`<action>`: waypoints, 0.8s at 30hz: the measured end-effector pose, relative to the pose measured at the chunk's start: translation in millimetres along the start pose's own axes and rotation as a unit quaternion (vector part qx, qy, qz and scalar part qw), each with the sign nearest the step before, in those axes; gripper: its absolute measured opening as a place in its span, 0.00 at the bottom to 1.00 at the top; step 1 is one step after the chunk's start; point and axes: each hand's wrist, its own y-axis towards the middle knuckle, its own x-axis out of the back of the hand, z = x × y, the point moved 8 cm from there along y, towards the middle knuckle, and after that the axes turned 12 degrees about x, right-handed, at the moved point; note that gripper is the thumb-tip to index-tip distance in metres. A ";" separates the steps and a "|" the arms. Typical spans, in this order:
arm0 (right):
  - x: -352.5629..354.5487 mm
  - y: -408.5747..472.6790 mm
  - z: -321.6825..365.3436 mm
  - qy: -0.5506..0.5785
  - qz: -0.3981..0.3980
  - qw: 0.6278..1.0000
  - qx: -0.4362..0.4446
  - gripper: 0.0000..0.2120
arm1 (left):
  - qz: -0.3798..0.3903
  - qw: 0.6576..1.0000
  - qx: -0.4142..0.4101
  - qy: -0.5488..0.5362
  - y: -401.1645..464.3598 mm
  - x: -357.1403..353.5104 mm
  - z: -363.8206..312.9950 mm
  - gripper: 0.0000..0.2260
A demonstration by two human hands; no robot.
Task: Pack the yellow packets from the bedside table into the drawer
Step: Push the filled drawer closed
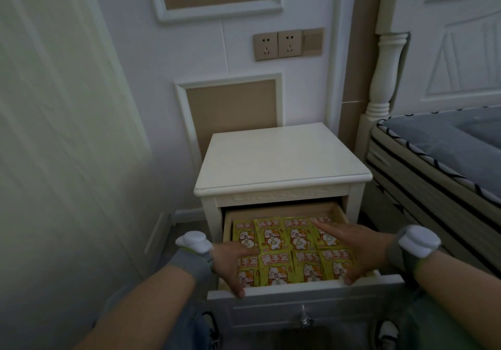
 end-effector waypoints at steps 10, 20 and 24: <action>-0.9 2.8 -10.6 -0.058 0.003 0.998 -0.021 0.56 | -0.055 0.994 0.018 0.096 10.0 -2.0 12.7 0.50; -4.0 15.1 -5.6 -0.095 0.046 0.994 0.013 0.57 | -0.107 0.986 0.012 0.126 15.0 6.1 13.7 0.55; 0.3 23.7 -10.7 -0.132 0.044 0.990 0.017 0.58 | -0.136 0.981 0.001 0.136 18.5 14.3 12.5 0.56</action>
